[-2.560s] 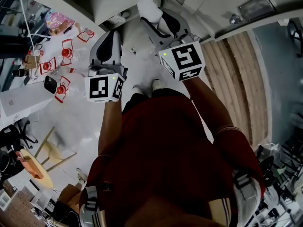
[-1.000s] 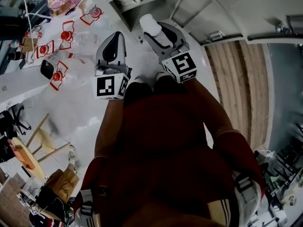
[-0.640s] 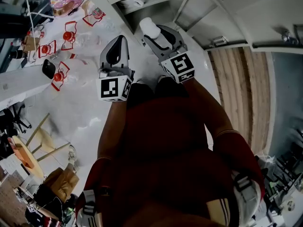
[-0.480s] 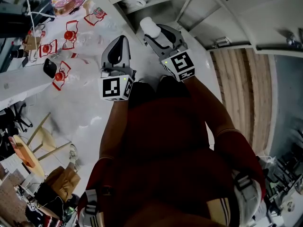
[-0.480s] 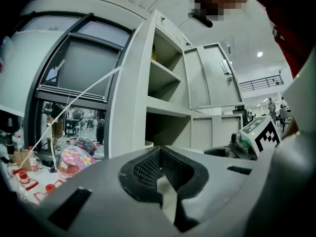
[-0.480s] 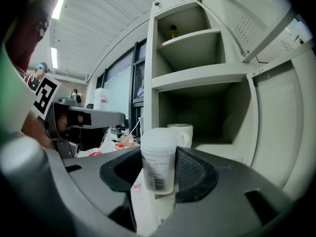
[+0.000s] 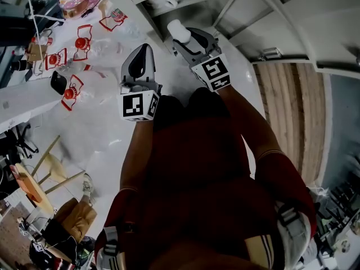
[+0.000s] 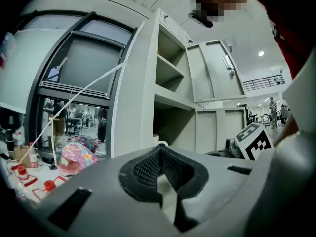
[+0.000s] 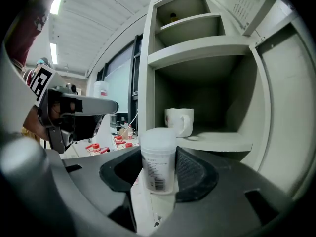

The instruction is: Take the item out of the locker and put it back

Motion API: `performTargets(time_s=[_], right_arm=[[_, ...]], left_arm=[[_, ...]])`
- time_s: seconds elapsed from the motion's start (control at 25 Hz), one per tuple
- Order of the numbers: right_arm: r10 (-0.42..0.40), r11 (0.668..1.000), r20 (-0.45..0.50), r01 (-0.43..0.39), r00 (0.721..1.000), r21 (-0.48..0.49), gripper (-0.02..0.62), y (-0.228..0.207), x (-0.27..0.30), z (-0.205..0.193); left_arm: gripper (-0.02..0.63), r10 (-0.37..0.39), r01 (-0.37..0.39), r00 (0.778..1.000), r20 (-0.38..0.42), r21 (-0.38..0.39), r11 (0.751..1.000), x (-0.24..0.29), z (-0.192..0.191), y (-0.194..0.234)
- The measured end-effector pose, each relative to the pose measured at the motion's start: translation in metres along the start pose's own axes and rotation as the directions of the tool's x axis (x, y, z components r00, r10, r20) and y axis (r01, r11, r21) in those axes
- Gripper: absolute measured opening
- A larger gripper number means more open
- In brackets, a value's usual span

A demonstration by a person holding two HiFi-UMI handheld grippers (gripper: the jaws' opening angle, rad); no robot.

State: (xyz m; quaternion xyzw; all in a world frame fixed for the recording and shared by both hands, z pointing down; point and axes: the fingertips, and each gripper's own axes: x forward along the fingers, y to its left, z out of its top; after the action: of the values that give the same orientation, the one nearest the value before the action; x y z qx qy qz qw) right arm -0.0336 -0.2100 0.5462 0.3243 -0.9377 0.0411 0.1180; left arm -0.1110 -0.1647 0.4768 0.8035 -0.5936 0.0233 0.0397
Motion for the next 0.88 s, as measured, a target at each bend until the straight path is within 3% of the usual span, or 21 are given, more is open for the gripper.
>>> performTargets(time_s=[0.88], right_arm=[[-0.011, 1.0, -0.048, 0.011, 0.999, -0.001, 0.193, -0.019, 0.076, -0.08]], left_arm=[[0.006, -0.009, 0.01, 0.999, -0.037, 0.025, 1.0, 0.019, -0.069, 0.032]])
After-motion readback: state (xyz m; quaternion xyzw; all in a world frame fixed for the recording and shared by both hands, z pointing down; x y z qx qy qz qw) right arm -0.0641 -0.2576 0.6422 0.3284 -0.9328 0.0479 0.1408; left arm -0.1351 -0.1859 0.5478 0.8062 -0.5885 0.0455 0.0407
